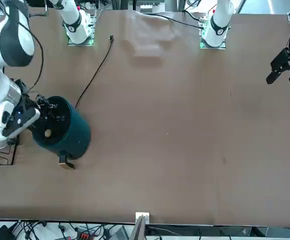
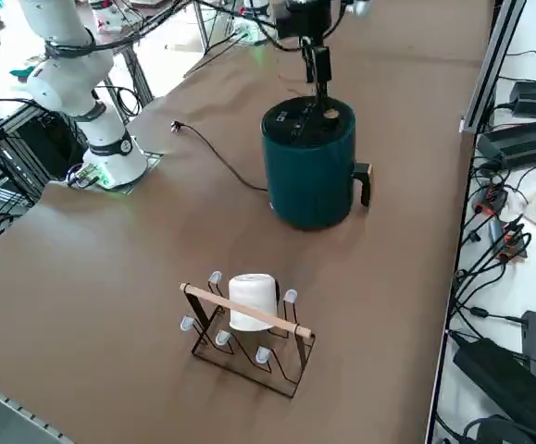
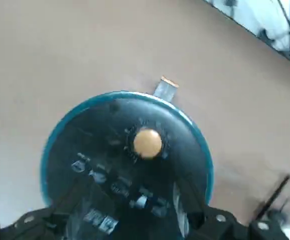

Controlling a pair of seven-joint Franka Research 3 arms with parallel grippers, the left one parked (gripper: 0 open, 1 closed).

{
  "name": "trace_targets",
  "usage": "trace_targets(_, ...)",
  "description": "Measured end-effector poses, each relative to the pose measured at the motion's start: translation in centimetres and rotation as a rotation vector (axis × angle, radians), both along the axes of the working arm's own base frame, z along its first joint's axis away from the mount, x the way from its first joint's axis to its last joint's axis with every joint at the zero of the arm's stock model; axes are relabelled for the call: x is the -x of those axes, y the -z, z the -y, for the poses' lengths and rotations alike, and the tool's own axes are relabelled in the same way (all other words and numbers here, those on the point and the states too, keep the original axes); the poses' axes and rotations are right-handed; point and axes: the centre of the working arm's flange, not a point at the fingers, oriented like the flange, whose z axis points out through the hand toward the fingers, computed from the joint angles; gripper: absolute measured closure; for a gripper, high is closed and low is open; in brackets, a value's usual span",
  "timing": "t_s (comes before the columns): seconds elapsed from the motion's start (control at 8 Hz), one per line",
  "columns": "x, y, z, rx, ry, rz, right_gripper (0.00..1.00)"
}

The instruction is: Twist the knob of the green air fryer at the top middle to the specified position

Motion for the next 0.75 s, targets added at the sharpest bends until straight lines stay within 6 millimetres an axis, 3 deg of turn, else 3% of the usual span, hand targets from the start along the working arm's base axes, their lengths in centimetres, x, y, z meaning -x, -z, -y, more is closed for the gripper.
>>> trace_targets(0.38,2.0,-5.2,0.8,-0.016,0.307,-0.018,0.00)
trace_targets(0.75,3.0,-8.8,0.9,-0.023,0.585,-0.056,0.00)
